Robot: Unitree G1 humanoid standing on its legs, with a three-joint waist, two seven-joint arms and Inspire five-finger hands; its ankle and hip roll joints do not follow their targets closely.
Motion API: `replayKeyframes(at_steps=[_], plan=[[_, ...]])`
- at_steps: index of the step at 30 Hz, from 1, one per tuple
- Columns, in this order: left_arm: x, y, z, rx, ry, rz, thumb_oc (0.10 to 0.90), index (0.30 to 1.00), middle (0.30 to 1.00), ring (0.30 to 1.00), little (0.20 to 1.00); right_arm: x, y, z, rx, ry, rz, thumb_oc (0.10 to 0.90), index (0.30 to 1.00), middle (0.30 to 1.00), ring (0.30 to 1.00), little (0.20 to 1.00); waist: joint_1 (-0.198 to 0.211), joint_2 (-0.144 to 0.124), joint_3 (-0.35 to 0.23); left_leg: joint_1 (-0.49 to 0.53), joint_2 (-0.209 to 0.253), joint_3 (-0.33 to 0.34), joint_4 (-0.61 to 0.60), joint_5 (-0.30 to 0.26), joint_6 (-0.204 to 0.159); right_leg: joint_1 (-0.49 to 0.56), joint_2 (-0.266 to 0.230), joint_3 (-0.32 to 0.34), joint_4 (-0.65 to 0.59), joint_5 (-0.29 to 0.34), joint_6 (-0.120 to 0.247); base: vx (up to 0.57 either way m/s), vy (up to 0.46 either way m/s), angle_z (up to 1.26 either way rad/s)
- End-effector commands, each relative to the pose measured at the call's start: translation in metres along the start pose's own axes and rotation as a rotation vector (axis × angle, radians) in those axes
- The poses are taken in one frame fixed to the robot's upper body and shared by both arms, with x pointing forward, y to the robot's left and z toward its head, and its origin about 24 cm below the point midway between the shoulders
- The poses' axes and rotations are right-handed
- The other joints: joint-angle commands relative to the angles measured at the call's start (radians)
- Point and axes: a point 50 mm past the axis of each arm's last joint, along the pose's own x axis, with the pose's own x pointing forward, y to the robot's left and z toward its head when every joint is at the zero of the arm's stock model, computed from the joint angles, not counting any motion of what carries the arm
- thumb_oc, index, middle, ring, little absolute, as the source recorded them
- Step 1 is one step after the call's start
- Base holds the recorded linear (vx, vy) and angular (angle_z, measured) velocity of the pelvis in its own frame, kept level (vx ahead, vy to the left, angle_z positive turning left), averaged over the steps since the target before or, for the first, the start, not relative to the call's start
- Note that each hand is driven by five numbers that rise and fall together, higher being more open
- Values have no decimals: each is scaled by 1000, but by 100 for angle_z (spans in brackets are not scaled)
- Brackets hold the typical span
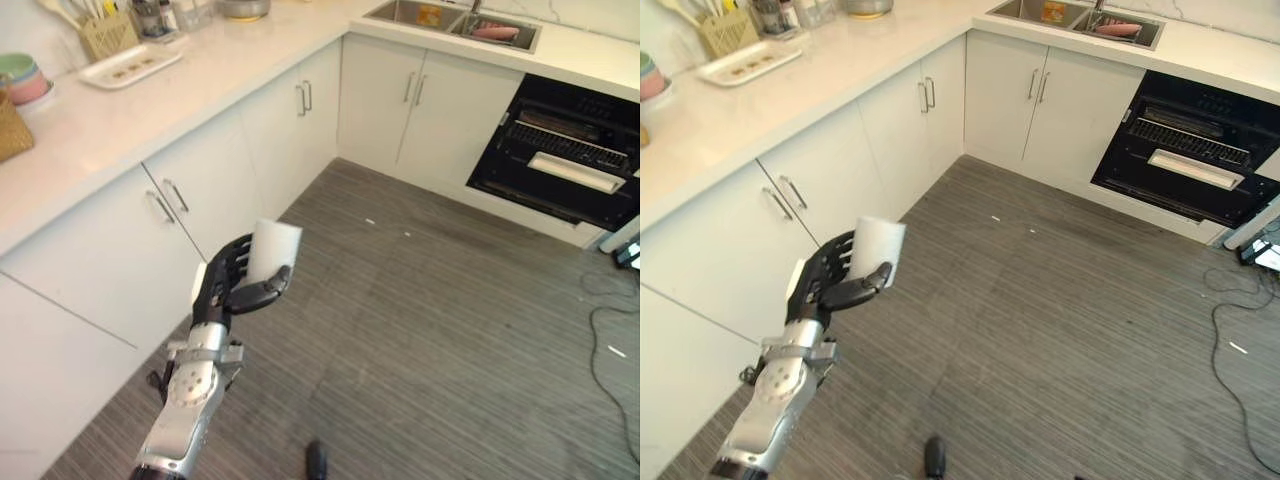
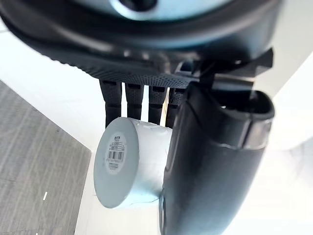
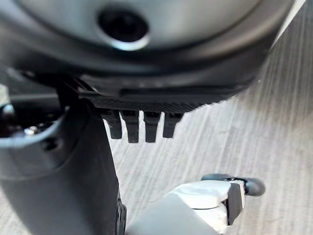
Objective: Place the dishes in the dishwasher.
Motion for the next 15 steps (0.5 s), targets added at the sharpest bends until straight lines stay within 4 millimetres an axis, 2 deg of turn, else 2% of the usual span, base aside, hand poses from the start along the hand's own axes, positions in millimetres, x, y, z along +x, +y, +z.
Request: replayKeyframes(at_steps=[1, 2, 3, 4, 5, 6, 7, 8, 10, 11, 13, 14, 15], plan=[[4, 6, 42, 53, -230, -35, 400, 300, 300, 300, 300, 1, 4, 11, 43, -34, -15, 800, 900, 900, 900, 900, -27, -14, 25, -29, 85, -81, -8, -32, -153, 43, 90, 51, -248, 102, -7, 348, 15, 28], [3, 4, 41, 49, -229, -47, 400, 300, 300, 300, 300, 1, 8, 10, 34, -36, -3, 800, 900, 900, 900, 900, -45, -9, 32, -6, 94, -90, -8, -50, -158, -11, 140, 40, -270, 29, -12, 391, -53, 15], [4, 3, 43, 54, -240, -59, 400, 300, 300, 300, 300, 1, 10, 8, 11, -33, 6, 800, 900, 900, 900, 900, -60, -8, 39, 21, 101, -91, -8, -70, -164, -43, 169, 15, -320, -13, -3, 392, -80, 2], [5, 3, 45, 65, -250, -64, 400, 300, 300, 300, 300, 1, 12, 10, 5, -35, 9, 800, 900, 900, 900, 900, -72, -9, 42, 43, 105, -87, -8, -86, -171, -65, 191, -8, -389, -15, 9, 637, -208, 2], [6, 7, 49, 95, -277, -42, 400, 300, 300, 300, 300, 0, 11, 0, 24, 5, -2, 800, 900, 900, 900, 900, -95, -47, 33, 104, 70, -84, -8, -138, -177, -112, 228, -78, -639, 41, 39, 533, -169, 0], [5, 7, 49, 98, -275, -42, 400, 300, 300, 300, 300, 0, 11, -1, 24, 7, -1, 800, 900, 900, 900, 900, -101, -36, 36, 115, 83, -91, -8, -148, -178, -80, 238, -89, -680, 53, 39, 735, -230, -6], [6, 3, 48, 101, -276, -60, 400, 300, 300, 300, 300, -3, 8, -19, 13, 76, -13, 800, 900, 900, 900, 900, -129, -52, 26, 167, 70, -113, -8, -184, -181, -111, 276, -120, -809, 108, 48, 535, -164, 2], [8, -2, 47, 89, -272, -76, 400, 300, 300, 300, 300, -5, 6, -31, 26, 128, -25, 800, 900, 900, 900, 900, -153, -49, 21, 192, 79, -143, -8, -196, -182, -108, 297, -60, -831, 123, 41, 463, -184, 28], [8, -3, 47, 88, -273, -76, 400, 300, 300, 300, 300, -5, 6, -31, 27, 128, -26, 800, 900, 900, 900, 900, -154, -52, 24, 190, 76, -145, -8, -189, -184, -107, 293, -61, -834, 133, 39, 230, -193, 75], [12, -17, 49, 36, -289, -98, 400, 300, 300, 300, 300, -15, 2, -64, 31, 248, -33, 800, 900, 900, 900, 900, -158, -59, -9, 221, 107, -174, 9, -199, -223, -33, 275, -15, -856, 134, 3, 462, -412, 110], [10, -16, 46, 2, -271, -92, 400, 300, 300, 300, 300, -15, 0, -65, 31, 256, -35, 800, 900, 900, 900, 900, -164, -58, -28, 205, 155, -170, 124, -161, -257, -3, 274, 0, -845, 124, -15, 376, -353, 91], [10, -16, 46, 2, -271, -92, 400, 300, 300, 300, 300, -15, 0, -65, 31, 256, -35, 800, 900, 900, 900, 900, -164, -58, -28, 205, 155, -170, 124, -161, -257, -3, 274, 0, -845, 124, -15, 162, -195, 23], [8, -16, 46, -25, -264, -88, 400, 300, 300, 300, 300, -15, -5, -66, 45, 259, -52, 800, 900, 900, 900, 900, -168, -57, -29, 178, 169, -169, 224, -111, -277, 24, 270, 4, -851, 116, -27, 152, -216, -13]])
